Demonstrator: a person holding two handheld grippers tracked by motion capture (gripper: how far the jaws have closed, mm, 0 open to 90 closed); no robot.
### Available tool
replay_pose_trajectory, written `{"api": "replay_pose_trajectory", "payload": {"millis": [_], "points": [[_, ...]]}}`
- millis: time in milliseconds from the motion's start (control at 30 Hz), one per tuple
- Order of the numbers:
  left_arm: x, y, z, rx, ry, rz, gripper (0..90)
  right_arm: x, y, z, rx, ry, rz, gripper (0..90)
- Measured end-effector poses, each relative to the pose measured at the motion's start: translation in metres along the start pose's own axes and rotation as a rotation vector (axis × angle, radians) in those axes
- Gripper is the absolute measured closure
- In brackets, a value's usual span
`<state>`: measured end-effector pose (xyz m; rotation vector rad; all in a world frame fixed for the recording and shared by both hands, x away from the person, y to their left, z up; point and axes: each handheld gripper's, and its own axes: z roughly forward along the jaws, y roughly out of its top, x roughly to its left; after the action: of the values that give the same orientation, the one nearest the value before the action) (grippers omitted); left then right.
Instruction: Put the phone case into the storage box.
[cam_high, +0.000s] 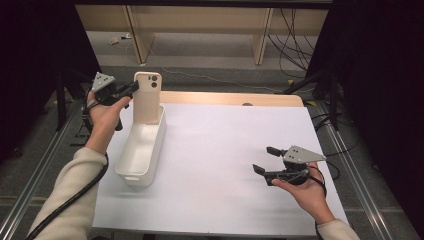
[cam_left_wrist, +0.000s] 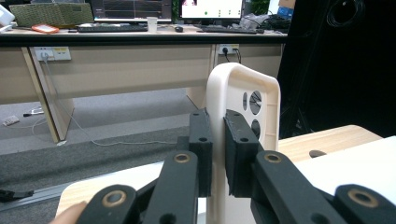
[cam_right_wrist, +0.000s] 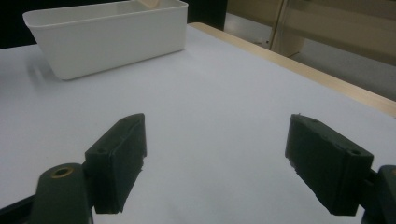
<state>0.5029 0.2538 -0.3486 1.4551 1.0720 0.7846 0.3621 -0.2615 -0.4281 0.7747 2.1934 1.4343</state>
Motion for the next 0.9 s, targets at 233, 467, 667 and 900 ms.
{"api": "replay_pose_trajectory", "payload": {"millis": [233,467,667,900], "points": [[0.0006,-0.0013,0.0027,0.001,-0.001,0.000,82.2,-0.0001,-0.0001,0.0000,0.000,0.001,0.001,21.8],[0.0009,-0.0015,0.0044,0.002,0.001,-0.005,82.3,-0.0001,-0.0001,0.0001,0.000,0.001,0.000,21.8],[0.0013,-0.0022,0.0065,0.003,0.001,-0.005,82.2,0.0002,-0.0003,0.0002,0.001,0.001,-0.001,21.8],[0.0023,-0.0038,0.0087,0.011,0.001,-0.007,82.3,0.0002,-0.0006,0.0006,0.003,0.001,-0.004,21.8]]}}
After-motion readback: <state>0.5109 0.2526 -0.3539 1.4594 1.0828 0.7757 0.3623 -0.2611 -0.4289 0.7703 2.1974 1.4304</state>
